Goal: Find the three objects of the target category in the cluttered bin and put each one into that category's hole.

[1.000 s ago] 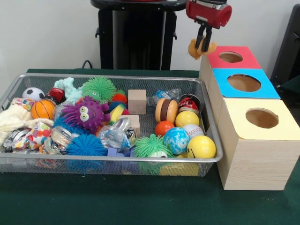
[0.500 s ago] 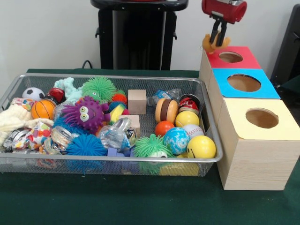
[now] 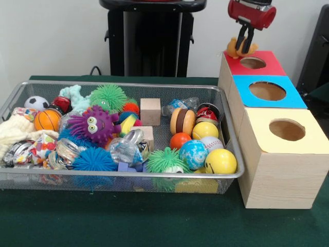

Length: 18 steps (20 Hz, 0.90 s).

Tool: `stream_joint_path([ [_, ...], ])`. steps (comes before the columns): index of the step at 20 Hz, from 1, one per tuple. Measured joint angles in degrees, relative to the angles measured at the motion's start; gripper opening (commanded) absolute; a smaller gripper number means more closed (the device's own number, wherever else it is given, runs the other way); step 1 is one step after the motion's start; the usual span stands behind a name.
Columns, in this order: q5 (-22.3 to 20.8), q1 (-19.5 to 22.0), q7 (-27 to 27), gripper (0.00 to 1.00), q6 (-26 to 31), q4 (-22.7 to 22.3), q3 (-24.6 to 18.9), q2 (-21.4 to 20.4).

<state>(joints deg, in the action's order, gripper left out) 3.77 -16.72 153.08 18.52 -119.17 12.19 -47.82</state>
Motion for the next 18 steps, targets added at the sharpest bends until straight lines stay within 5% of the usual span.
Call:
stream_joint_path([
  [18, 6.57, -2.47, 0.0, 0.0, -3.95, 0.48, 2.61, 2.66],
])
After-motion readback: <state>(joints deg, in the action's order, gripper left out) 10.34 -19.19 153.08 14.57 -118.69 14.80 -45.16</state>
